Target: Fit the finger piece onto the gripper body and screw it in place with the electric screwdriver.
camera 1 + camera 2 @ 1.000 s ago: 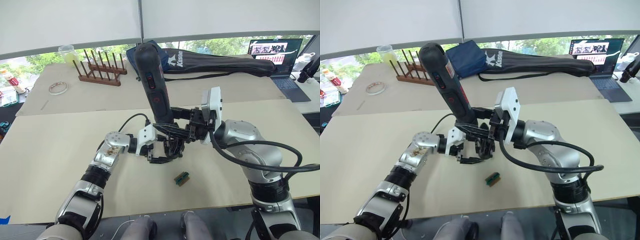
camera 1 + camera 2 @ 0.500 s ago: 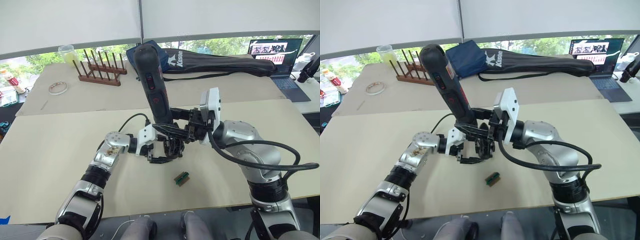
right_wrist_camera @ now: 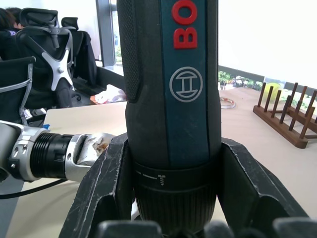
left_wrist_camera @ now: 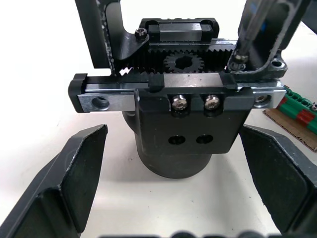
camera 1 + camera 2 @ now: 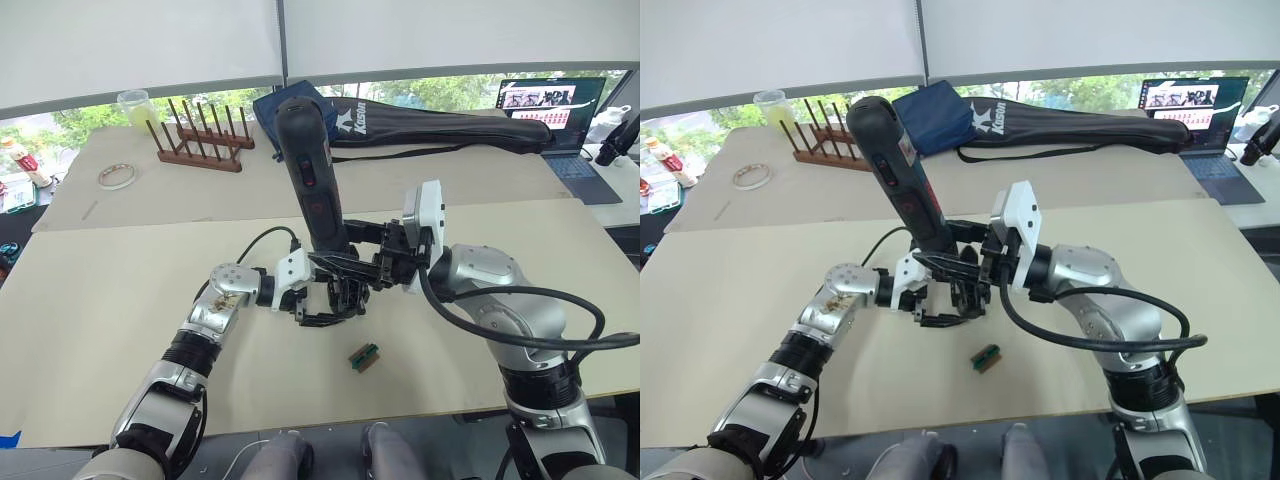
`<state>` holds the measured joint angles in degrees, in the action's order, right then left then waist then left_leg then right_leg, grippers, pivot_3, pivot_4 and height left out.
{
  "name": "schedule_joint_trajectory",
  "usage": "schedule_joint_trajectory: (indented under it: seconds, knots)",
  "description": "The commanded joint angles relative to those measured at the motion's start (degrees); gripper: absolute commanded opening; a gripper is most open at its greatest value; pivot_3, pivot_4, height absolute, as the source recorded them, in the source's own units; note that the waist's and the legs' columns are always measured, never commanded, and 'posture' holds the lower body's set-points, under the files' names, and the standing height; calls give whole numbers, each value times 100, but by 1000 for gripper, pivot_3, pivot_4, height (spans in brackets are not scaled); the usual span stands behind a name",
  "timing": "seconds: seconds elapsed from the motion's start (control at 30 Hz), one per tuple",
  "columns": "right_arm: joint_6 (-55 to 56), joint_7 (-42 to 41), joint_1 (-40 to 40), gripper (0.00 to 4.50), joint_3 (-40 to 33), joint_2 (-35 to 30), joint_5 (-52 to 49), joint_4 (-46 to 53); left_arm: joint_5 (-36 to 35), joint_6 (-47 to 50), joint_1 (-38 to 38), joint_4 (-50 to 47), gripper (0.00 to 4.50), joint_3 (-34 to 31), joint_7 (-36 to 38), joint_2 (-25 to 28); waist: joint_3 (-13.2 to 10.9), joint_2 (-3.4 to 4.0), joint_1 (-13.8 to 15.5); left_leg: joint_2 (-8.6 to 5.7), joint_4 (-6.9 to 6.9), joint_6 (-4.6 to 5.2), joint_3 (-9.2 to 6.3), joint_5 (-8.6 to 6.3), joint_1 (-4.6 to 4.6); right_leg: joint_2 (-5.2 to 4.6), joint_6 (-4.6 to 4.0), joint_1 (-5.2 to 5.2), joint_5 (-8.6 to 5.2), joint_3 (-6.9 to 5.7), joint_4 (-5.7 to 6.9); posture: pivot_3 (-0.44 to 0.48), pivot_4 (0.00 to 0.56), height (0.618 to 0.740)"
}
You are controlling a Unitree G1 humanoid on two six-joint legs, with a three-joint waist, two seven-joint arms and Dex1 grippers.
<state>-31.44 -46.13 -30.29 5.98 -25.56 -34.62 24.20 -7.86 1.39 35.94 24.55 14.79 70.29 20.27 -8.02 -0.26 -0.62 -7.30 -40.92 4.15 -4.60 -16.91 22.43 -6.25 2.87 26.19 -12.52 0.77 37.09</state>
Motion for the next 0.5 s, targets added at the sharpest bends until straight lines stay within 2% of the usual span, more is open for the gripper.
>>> schedule_joint_trajectory:
  seconds: [0.03, 0.33, 0.43, 0.5]
  knots:
    - [124, 15, 12, 1957, -156, -34, -39, 216, -40, 39, -46, -235, 4500, -21, -27, 2, 0, 0, -2, 0, 0, 0, 0, 0, 0, 0, 0, 0, 0, 0, 0, 0, 150, 740]
    - [125, 34, 51, 1957, -174, -65, -21, 227, -95, 354, -187, -331, 4500, -18, -190, -128, 0, 0, 7, 0, 0, 0, 0, 0, -1, 0, 0, -1, 0, 0, 0, 0, 150, 740]
    - [119, 53, 92, 1957, -184, -66, -23, 243, -83, 392, -264, -340, 3663, 23, -188, -166, 0, 0, 6, 0, 1, 0, 0, 0, -2, 0, 0, -1, 0, 0, 0, 0, 150, 740]
    - [93, 79, 125, 1957, -210, -64, -48, 262, -17, 328, -291, -275, 2743, 61, -203, -181, 0, 0, 14, 0, 0, 0, 0, 0, -1, 0, 0, -1, 0, 0, 0, 0, 150, 740]
